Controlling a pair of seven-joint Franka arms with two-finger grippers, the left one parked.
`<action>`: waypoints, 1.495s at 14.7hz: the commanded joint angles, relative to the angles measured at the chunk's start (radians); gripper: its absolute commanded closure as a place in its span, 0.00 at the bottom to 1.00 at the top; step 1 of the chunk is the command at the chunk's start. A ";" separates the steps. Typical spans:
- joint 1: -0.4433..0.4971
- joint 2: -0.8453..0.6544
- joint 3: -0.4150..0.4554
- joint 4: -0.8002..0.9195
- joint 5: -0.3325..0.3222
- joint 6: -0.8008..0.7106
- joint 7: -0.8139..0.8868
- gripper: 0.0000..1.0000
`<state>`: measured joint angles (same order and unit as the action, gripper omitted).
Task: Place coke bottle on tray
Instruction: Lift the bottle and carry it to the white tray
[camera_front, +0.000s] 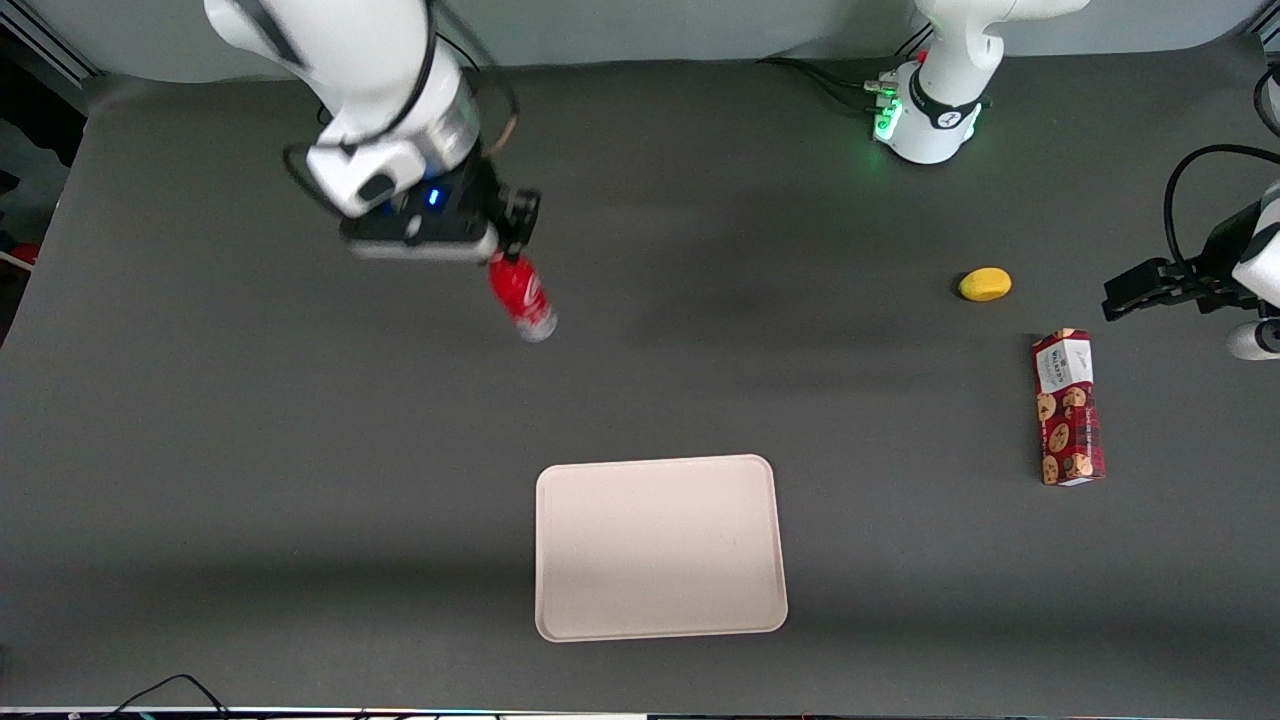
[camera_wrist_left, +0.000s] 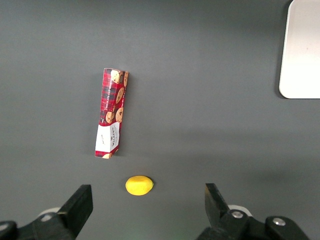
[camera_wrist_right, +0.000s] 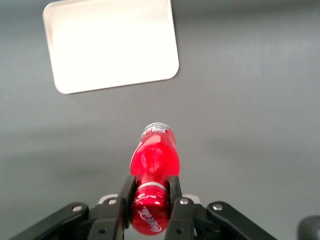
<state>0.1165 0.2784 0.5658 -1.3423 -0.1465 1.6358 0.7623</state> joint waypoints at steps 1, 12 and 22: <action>0.040 0.221 -0.003 0.228 -0.103 -0.011 -0.043 1.00; 0.137 0.584 -0.234 0.364 -0.217 0.323 -0.241 1.00; 0.172 0.673 -0.230 0.408 -0.211 0.380 -0.209 1.00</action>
<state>0.2772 0.9099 0.3346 -0.9951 -0.3410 2.0060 0.5446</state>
